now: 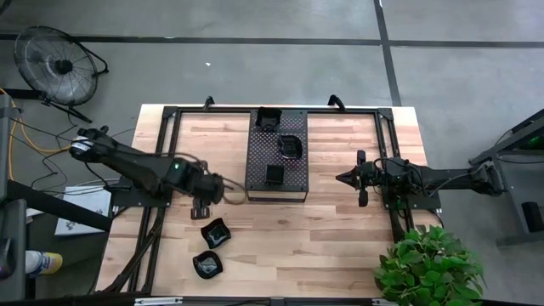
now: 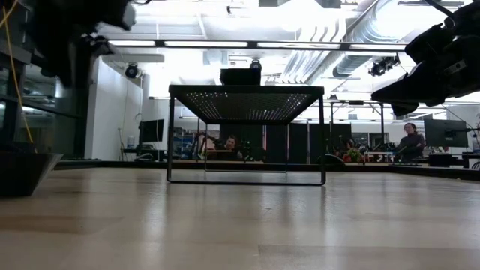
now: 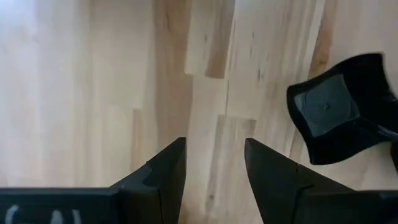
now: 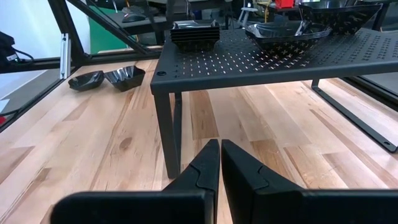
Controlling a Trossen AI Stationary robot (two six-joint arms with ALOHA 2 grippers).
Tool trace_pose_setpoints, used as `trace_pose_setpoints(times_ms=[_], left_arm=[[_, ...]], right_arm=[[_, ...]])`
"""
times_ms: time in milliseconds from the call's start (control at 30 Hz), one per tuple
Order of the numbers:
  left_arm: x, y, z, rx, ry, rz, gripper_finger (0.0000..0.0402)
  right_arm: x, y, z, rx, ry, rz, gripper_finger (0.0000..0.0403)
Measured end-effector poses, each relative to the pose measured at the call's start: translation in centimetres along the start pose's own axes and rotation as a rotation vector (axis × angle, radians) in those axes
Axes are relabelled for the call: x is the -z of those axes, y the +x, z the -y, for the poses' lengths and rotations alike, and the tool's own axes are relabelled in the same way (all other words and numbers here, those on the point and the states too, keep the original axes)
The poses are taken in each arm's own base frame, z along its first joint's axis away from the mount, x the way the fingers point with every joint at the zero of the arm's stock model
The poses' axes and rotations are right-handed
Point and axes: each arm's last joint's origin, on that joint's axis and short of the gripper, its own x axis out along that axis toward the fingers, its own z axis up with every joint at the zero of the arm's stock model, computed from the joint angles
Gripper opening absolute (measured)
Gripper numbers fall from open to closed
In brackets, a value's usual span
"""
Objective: Pick & Place Mini shaped plates
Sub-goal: Stack the black distorted square plate on top of the other black distorted square plate on the shelf
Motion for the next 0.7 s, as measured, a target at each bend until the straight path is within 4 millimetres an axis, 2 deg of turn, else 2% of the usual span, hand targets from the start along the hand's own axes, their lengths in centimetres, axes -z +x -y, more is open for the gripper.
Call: trace_pose_setpoints(times_ms=[267, 700], left_arm=[[1.9, 3.0, 3.1, 0.049, -0.083, 0.043, 0.0158], [3.7, 3.2, 6.5, 0.045, -0.202, 0.146, 0.0158]], right_arm=[[0.0, 0.0, 0.0, 0.000, 0.000, 0.000, 0.0012], [0.0, 0.0, 0.0, 0.000, 0.000, 0.000, 0.0012]])
